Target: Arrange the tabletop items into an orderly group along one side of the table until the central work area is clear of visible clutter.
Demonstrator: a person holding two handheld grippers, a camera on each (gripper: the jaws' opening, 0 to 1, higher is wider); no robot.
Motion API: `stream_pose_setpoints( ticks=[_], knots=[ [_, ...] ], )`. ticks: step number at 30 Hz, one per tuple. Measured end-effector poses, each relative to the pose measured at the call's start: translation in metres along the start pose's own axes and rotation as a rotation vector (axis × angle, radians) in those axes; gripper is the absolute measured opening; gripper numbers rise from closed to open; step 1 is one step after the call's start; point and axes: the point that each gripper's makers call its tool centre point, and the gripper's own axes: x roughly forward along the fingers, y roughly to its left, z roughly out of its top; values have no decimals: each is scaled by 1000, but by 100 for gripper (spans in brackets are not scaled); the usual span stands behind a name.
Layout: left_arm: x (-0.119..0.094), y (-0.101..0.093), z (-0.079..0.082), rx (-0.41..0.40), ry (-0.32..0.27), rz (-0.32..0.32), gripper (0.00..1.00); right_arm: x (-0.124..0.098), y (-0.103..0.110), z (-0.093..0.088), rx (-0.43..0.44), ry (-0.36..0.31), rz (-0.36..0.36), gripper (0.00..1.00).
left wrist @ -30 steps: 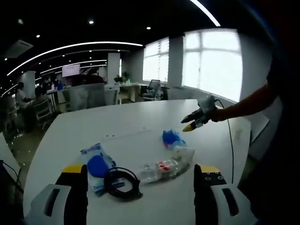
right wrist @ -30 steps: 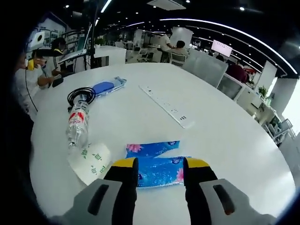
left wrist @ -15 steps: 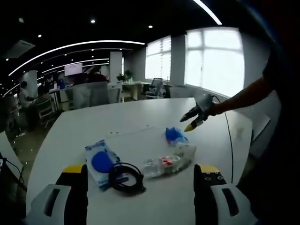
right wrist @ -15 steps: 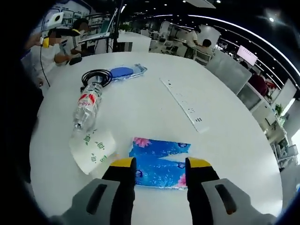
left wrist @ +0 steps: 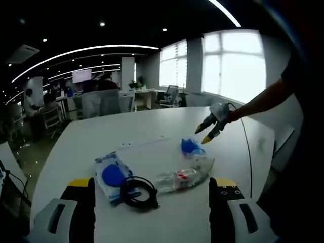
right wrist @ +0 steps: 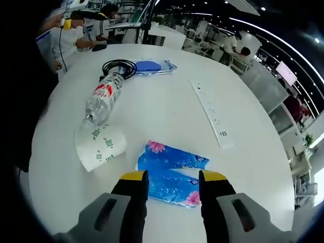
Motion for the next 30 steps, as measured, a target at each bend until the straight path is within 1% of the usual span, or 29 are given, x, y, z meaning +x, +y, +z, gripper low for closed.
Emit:
stream_pose_setpoints(
  ticks=[4, 10, 13, 19, 21, 23, 24, 28, 30],
  knots=[
    [0, 0, -1, -10, 2, 7, 91, 4, 1, -1, -32, 13, 10, 35],
    [-1, 2, -2, -11, 7, 18, 91, 13, -1, 0, -71, 13, 22, 35],
    [-1, 3, -3, -13, 9, 23, 91, 18, -4, -4, -88, 28, 11, 34],
    [-3, 5, -4, -19, 12, 36, 91, 26, -1, -11, -125, 50, 32, 34],
    [-2, 5, -7, -20, 18, 39, 91, 28, -2, -15, -139, 55, 32, 34],
    [-1, 7, -10, -19, 28, 38, 91, 28, -3, -12, -147, 46, 27, 34],
    [-1, 11, -13, -19, 30, 39, 91, 29, -5, -10, -159, 41, 21, 34],
    [-1, 12, -9, -26, 17, 52, 91, 35, -8, -6, -170, 22, 36, 32],
    [-1, 18, -11, -31, 10, 58, 91, 39, -7, -3, -176, 15, 46, 32]
  ],
)
